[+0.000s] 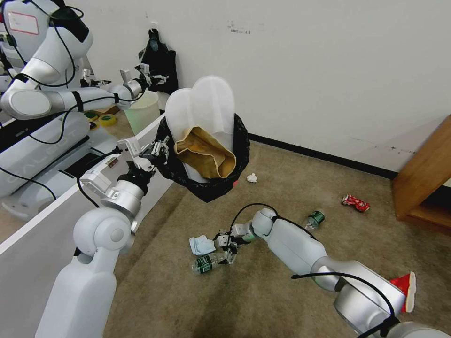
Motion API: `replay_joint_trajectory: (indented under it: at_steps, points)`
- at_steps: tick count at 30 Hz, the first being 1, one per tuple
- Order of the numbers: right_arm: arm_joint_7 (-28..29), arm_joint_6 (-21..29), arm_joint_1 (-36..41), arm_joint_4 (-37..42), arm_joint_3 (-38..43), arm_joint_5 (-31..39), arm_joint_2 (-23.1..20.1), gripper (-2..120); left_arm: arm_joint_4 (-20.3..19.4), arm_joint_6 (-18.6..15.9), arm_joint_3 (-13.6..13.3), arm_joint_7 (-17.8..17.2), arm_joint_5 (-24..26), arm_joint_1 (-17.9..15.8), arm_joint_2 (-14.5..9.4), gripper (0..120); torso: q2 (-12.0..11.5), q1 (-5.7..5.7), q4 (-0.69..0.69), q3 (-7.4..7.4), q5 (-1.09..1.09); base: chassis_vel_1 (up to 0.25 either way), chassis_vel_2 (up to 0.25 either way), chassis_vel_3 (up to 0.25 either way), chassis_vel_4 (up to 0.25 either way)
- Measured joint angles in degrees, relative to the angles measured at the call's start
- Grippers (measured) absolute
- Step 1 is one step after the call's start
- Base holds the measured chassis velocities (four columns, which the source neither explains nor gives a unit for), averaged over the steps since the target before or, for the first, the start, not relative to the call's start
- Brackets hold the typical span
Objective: Pick up the trash bin, then pick up the garbage from the floor and place it into the trash bin.
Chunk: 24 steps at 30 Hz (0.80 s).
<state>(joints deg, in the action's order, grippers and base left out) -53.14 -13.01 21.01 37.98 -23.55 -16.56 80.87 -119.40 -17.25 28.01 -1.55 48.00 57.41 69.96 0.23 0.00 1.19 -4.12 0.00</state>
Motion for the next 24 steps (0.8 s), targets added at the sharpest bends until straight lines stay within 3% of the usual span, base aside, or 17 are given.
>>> replay_joint_trajectory:
  at_steps: [24]
  points:
    - [0.45, -0.27, 0.22, -1.1, -1.09, 0.02, 1.49, 100, 0.1, 0.27, 0.39, 0.29, -0.1, 0.3, 0.01, 4, 0.0, 0.0, 0.0, 0.0, 0.0, 0.0, 0.0, 0.0, 0.0]
